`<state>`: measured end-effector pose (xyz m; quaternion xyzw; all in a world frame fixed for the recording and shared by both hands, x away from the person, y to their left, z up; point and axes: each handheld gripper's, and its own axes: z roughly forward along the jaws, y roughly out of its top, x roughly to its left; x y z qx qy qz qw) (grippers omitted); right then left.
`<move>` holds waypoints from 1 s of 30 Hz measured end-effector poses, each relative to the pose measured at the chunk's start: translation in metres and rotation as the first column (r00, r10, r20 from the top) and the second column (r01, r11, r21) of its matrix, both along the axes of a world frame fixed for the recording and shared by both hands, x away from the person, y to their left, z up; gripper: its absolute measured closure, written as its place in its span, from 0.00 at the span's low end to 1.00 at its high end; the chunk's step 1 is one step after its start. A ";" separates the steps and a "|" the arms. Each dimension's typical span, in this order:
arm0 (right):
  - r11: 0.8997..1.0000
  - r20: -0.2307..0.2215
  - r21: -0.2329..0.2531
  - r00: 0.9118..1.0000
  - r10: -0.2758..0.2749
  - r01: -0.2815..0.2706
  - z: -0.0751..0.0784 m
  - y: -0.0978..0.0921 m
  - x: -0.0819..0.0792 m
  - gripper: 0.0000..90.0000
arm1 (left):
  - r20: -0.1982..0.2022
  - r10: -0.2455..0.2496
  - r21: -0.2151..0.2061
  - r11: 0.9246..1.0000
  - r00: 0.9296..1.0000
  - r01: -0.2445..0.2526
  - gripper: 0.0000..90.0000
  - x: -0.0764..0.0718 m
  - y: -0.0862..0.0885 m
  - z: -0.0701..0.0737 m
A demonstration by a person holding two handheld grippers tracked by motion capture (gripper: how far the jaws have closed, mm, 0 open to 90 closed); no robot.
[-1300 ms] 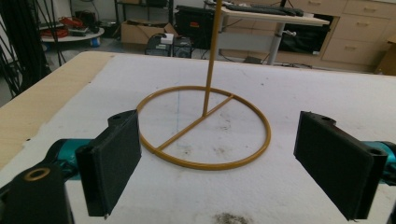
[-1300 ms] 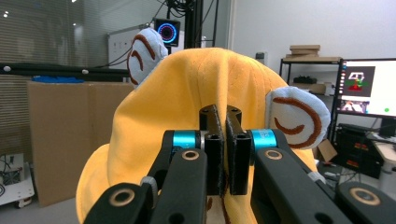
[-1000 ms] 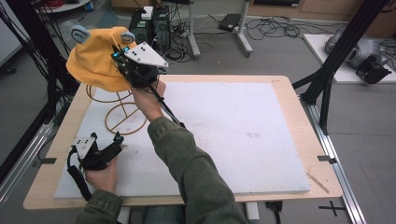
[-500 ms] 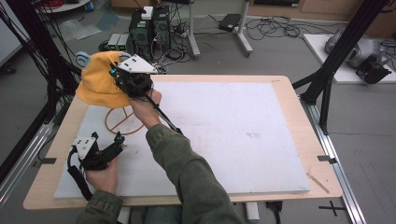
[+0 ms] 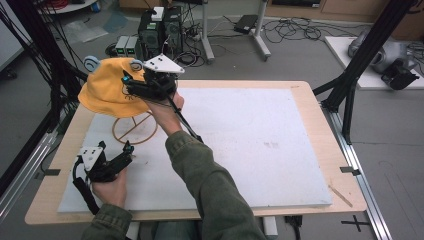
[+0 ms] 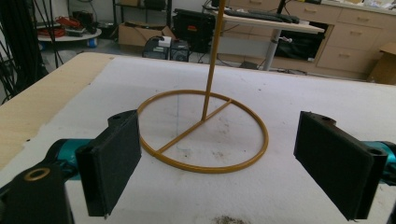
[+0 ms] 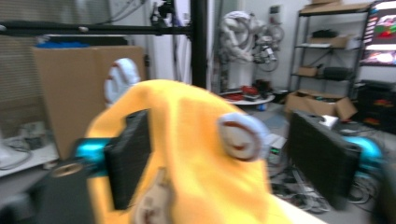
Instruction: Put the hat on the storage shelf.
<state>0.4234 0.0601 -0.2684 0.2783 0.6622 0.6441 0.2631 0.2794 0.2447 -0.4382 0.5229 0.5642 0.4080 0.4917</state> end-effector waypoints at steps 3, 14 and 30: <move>0.999 0.011 -0.014 0.999 -0.036 0.037 0.004 -0.011 -0.001 0.14 | -0.001 0.004 0.001 1.000 1.000 -0.004 0.17 0.001 0.000 0.000; 0.964 0.098 -0.005 0.960 -0.263 0.265 0.015 -0.134 -0.026 0.14 | 0.004 -0.001 0.013 1.000 1.000 0.001 0.17 0.002 -0.005 0.005; 0.887 0.059 0.041 0.885 -0.462 0.460 -0.031 -0.271 -0.090 0.14 | 0.015 0.004 0.032 0.999 1.000 -0.005 0.17 0.008 -0.015 0.007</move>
